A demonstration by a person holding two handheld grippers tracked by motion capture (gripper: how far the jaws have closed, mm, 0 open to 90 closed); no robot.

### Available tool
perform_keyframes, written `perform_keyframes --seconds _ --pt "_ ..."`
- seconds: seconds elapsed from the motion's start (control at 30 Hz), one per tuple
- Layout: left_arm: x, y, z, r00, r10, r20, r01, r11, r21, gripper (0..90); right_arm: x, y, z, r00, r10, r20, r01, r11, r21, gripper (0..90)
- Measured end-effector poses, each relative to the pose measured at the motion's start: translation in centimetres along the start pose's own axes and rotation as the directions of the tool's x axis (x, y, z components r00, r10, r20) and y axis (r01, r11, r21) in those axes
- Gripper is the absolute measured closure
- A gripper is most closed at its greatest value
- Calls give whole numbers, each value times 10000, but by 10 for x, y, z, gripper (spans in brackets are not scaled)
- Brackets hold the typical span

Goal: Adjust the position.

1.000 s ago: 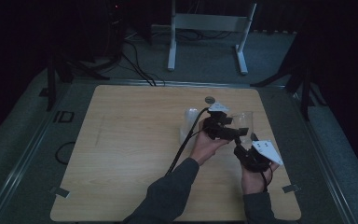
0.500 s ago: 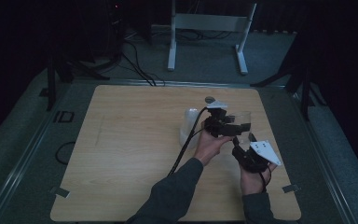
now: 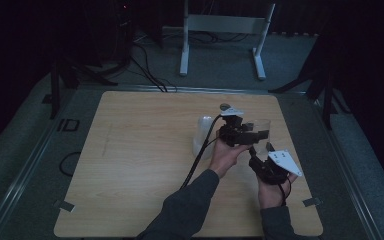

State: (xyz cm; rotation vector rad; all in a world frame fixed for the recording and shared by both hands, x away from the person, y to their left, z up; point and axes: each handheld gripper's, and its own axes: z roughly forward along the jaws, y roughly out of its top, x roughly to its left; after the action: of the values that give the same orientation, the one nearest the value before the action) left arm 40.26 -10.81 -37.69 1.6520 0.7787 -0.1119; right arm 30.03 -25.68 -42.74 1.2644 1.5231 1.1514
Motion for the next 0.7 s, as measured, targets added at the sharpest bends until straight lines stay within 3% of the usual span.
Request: perform_keyframes --seconds 0.4,0.7 --pt "-1 -1 -2 9995 310 -94 -310 9995 9 304 -4 1 3 9973 -48 -730 75 9993 369 391" --pt "-9 -1 -4 9919 1177 -478 -1180 9930 -34 307 -8 6 5 9865 -96 -1632 206 9976 662 290"
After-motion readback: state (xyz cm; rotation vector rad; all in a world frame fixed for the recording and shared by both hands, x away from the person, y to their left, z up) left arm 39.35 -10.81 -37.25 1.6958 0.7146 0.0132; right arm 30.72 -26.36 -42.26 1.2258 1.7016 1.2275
